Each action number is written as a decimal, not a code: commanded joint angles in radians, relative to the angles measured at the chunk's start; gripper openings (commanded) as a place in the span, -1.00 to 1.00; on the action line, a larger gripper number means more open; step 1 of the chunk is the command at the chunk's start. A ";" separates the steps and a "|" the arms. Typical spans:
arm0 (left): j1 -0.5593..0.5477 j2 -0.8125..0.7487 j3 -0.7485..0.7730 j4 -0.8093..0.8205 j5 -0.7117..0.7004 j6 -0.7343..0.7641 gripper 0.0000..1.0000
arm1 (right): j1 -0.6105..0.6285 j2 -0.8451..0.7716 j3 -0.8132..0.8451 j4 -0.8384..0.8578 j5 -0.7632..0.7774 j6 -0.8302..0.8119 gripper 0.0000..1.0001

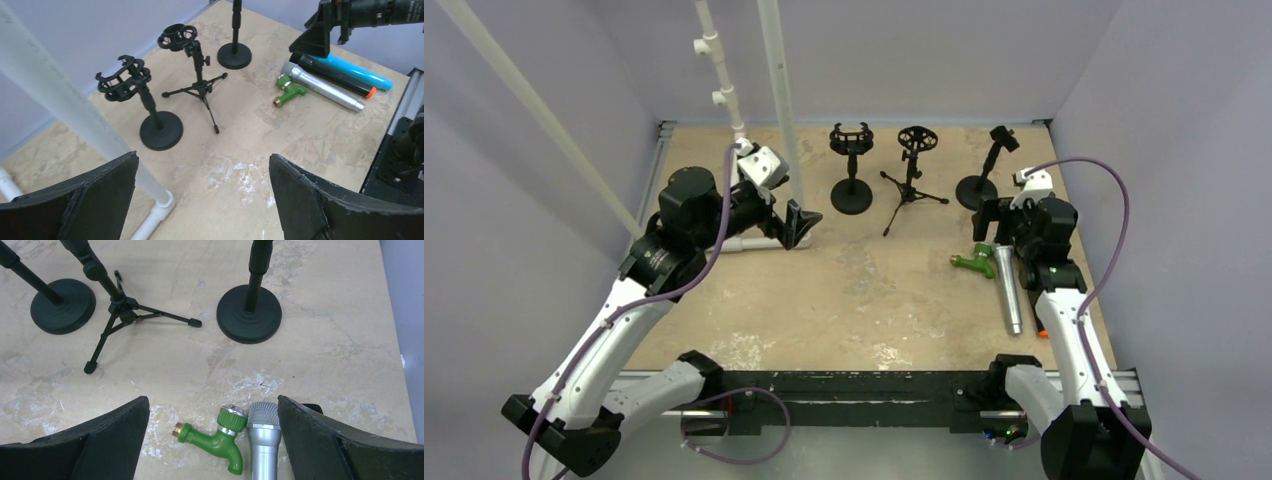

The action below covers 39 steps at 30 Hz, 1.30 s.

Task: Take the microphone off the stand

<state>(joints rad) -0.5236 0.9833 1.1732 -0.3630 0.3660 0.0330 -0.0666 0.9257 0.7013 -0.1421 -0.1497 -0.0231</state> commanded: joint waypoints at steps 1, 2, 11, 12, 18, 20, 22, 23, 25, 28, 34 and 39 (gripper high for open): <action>0.008 -0.060 0.046 -0.084 -0.123 0.069 1.00 | -0.004 -0.052 0.038 -0.018 -0.021 0.007 0.91; 0.009 -0.069 0.045 -0.096 -0.143 0.076 1.00 | -0.004 -0.059 0.038 -0.019 -0.029 0.013 0.92; 0.055 -0.155 -0.029 -0.091 -0.324 0.085 1.00 | -0.004 -0.093 0.011 0.002 -0.075 0.014 0.96; 0.067 -0.162 -0.050 -0.070 -0.338 0.078 1.00 | -0.003 -0.095 0.000 0.016 -0.077 0.000 0.96; 0.164 -0.212 -0.185 0.057 -0.437 0.039 1.00 | -0.004 -0.124 -0.026 0.024 -0.023 -0.028 0.96; 0.188 -0.229 -0.224 0.089 -0.473 0.032 1.00 | -0.004 -0.130 -0.026 0.019 -0.019 -0.032 0.96; 0.217 -0.247 -0.268 0.124 -0.481 0.018 1.00 | -0.004 -0.135 -0.026 0.016 -0.017 -0.034 0.96; 0.233 -0.256 -0.287 0.140 -0.474 0.006 1.00 | -0.004 -0.138 -0.026 0.014 -0.015 -0.036 0.96; 0.262 -0.271 -0.322 0.172 -0.457 -0.015 1.00 | -0.004 -0.146 -0.025 0.003 -0.010 -0.042 0.96; 0.292 -0.287 -0.370 0.211 -0.424 -0.024 1.00 | -0.003 -0.157 -0.023 -0.012 -0.020 -0.053 0.96; 0.357 -0.320 -0.434 0.248 -0.322 -0.080 1.00 | -0.004 -0.174 -0.017 -0.014 0.008 -0.072 0.96; 0.379 -0.334 -0.451 0.256 -0.281 -0.054 1.00 | -0.004 -0.169 -0.017 -0.021 0.005 -0.065 0.96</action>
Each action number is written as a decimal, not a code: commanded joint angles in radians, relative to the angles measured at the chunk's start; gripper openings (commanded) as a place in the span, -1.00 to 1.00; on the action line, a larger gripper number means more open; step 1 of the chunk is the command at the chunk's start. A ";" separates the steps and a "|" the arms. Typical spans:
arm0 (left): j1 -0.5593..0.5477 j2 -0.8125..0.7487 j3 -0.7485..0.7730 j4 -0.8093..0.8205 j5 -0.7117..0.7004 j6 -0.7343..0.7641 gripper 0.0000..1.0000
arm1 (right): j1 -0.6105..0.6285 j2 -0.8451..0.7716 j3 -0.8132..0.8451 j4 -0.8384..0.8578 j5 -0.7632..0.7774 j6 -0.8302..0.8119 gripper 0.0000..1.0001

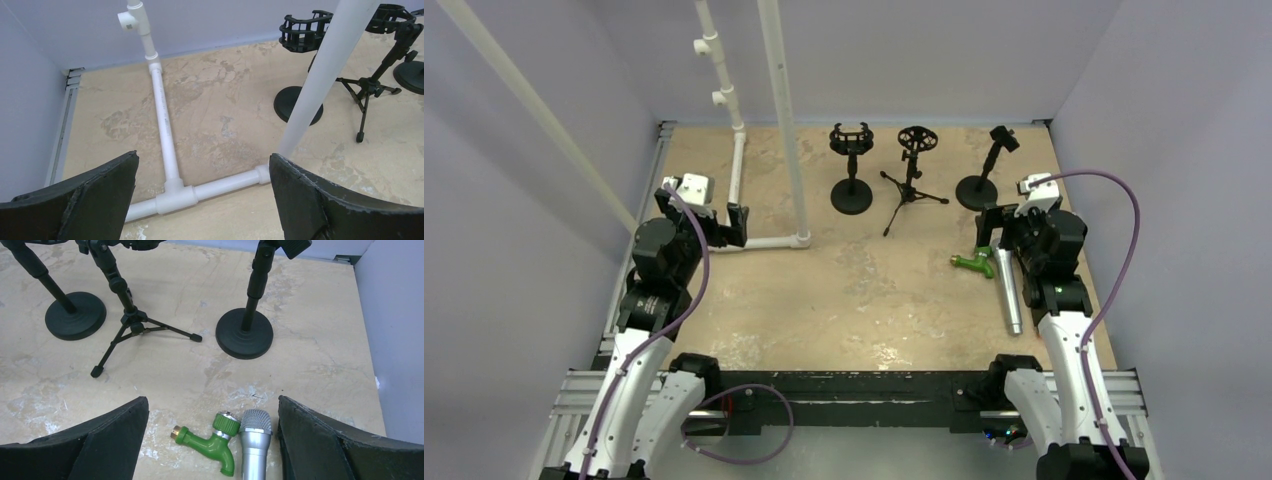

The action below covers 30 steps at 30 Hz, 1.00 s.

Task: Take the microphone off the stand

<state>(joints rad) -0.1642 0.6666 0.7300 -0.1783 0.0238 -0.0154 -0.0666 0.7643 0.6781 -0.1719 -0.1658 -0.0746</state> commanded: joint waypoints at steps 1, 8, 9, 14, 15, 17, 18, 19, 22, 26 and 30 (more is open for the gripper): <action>0.021 -0.018 -0.011 0.071 0.065 -0.002 1.00 | -0.004 -0.003 0.006 0.006 0.011 -0.009 0.96; 0.024 -0.009 -0.022 0.074 0.099 0.003 1.00 | -0.004 0.020 0.005 0.010 0.008 -0.011 0.96; 0.025 -0.007 -0.022 0.072 0.101 0.002 1.00 | -0.004 0.024 0.006 0.009 0.010 -0.012 0.96; 0.025 0.005 -0.027 0.073 0.121 -0.008 1.00 | -0.004 0.031 0.008 0.000 0.010 -0.020 0.96; 0.025 0.008 -0.025 0.074 0.130 -0.013 1.00 | -0.004 0.028 0.007 -0.001 0.008 -0.023 0.96; 0.024 0.013 -0.027 0.075 0.137 -0.021 1.00 | -0.007 0.027 0.008 -0.004 0.008 -0.028 0.96; 0.025 0.012 -0.028 0.075 0.138 -0.021 1.00 | -0.006 0.027 0.008 -0.002 0.007 -0.030 0.96; 0.025 0.011 -0.031 0.074 0.138 -0.021 1.00 | -0.008 0.027 0.009 0.000 0.006 -0.029 0.96; 0.030 0.007 -0.033 0.074 0.136 -0.020 1.00 | -0.008 0.029 0.011 -0.003 0.000 -0.028 0.96; 0.038 0.005 -0.034 0.068 0.138 -0.023 1.00 | -0.008 0.031 0.012 -0.006 -0.006 -0.027 0.96; 0.041 0.008 -0.038 0.074 0.148 -0.025 1.00 | -0.008 0.028 0.014 -0.011 -0.008 -0.026 0.96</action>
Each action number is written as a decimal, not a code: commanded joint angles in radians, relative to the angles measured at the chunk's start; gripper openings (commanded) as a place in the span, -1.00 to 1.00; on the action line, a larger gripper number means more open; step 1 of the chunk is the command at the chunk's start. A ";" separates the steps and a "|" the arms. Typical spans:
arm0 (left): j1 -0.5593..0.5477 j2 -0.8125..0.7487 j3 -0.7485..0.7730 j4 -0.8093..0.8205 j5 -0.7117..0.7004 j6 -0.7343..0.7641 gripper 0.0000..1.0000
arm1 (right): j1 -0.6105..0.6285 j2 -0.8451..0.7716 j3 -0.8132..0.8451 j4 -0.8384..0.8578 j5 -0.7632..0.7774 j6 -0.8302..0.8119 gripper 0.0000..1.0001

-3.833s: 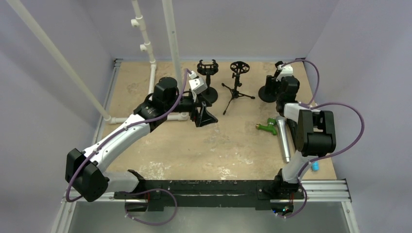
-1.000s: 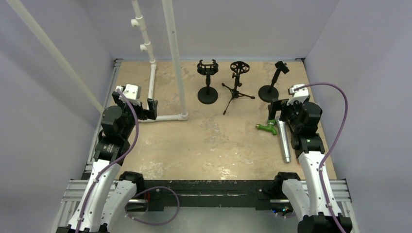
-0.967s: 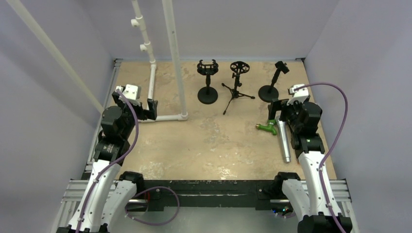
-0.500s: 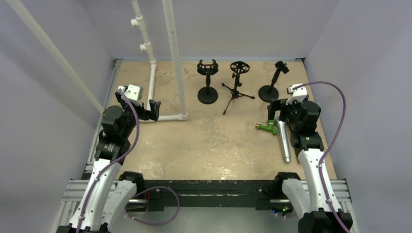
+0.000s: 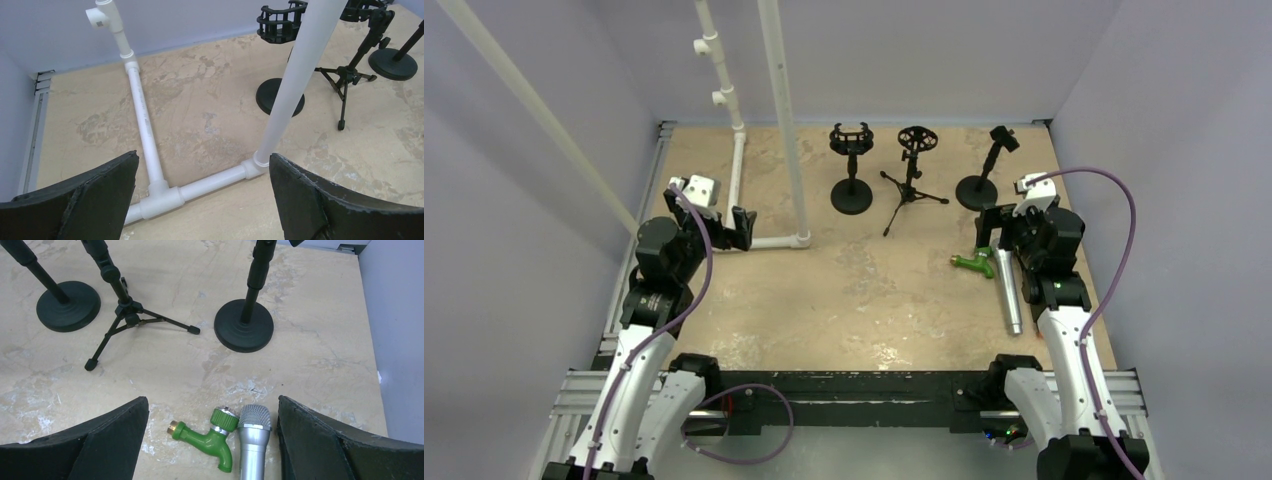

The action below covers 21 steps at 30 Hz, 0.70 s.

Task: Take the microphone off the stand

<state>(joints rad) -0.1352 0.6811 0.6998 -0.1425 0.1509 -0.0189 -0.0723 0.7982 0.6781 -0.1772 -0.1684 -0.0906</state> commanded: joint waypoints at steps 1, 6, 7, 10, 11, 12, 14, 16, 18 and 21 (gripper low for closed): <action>0.013 -0.006 -0.008 0.036 0.023 -0.021 1.00 | -0.003 -0.007 0.014 -0.007 -0.005 -0.011 0.96; 0.013 0.003 -0.012 0.041 0.033 -0.026 1.00 | -0.003 -0.017 0.020 -0.009 0.007 0.006 0.96; 0.013 0.002 -0.015 0.043 0.035 -0.026 1.00 | -0.003 -0.017 0.020 -0.007 0.007 0.006 0.96; 0.014 -0.002 -0.015 0.044 0.035 -0.022 1.00 | -0.003 -0.018 0.023 -0.008 0.008 0.007 0.96; 0.014 -0.001 -0.015 0.043 0.031 -0.021 1.00 | -0.003 -0.018 0.022 -0.006 0.009 0.007 0.96; 0.014 0.001 -0.013 0.044 0.029 -0.021 1.00 | -0.003 -0.016 0.020 -0.005 0.010 0.007 0.96; 0.014 0.002 -0.016 0.044 0.033 -0.023 1.00 | -0.003 -0.013 0.018 -0.002 0.017 0.011 0.96; 0.014 0.003 -0.018 0.042 0.040 -0.025 1.00 | -0.003 -0.011 0.019 -0.001 0.020 0.012 0.96; 0.014 0.002 -0.017 0.042 0.041 -0.026 1.00 | -0.003 -0.011 0.022 -0.004 0.020 0.012 0.96; 0.015 0.002 -0.016 0.042 0.035 -0.021 1.00 | -0.003 -0.011 0.022 -0.007 0.024 0.011 0.96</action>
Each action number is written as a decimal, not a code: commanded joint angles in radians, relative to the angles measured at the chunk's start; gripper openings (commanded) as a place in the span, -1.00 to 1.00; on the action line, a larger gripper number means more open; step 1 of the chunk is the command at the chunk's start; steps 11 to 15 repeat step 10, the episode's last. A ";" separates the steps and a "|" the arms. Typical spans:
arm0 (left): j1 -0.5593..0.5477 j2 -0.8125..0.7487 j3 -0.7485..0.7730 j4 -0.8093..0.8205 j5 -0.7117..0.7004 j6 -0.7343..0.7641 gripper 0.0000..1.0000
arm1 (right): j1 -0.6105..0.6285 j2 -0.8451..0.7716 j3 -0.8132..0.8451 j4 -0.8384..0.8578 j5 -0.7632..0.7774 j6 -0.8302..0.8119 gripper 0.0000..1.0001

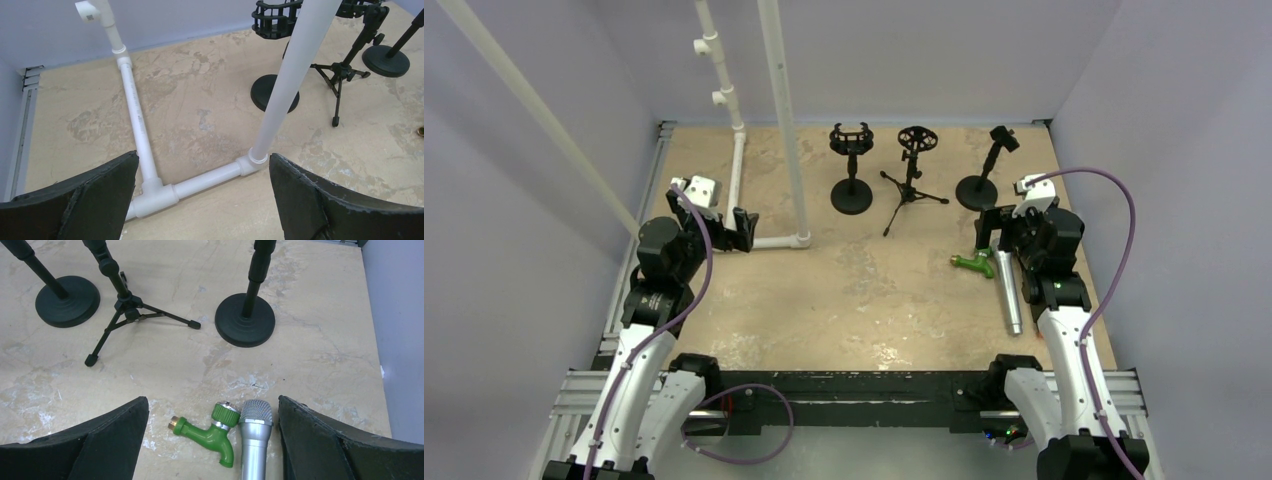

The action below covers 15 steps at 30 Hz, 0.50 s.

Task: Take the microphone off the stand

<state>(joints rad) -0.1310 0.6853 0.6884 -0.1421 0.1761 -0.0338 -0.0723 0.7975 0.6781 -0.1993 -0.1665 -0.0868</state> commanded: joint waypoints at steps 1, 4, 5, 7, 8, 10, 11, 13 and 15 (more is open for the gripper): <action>0.011 -0.001 -0.004 0.041 0.007 -0.007 1.00 | -0.003 -0.010 0.022 0.014 0.024 0.007 0.96; 0.011 0.003 -0.010 0.045 0.016 -0.012 1.00 | -0.002 -0.008 0.022 0.019 0.028 0.010 0.94; 0.011 0.001 -0.011 0.047 0.022 -0.012 1.00 | -0.002 -0.009 0.022 0.016 0.028 0.010 0.94; 0.013 -0.001 -0.011 0.045 0.026 -0.014 1.00 | -0.003 -0.012 0.021 0.014 0.030 0.010 0.93; 0.013 -0.001 -0.010 0.043 0.022 -0.012 1.00 | -0.003 -0.013 0.021 0.014 0.030 0.010 0.93; 0.013 -0.001 -0.010 0.042 0.019 -0.012 1.00 | -0.002 -0.014 0.024 0.013 0.030 0.008 0.93; 0.013 -0.001 -0.010 0.042 0.019 -0.012 1.00 | -0.002 -0.014 0.024 0.013 0.030 0.008 0.93; 0.013 -0.001 -0.010 0.042 0.019 -0.012 1.00 | -0.002 -0.014 0.024 0.013 0.030 0.008 0.93; 0.013 -0.001 -0.010 0.042 0.019 -0.012 1.00 | -0.002 -0.014 0.024 0.013 0.030 0.008 0.93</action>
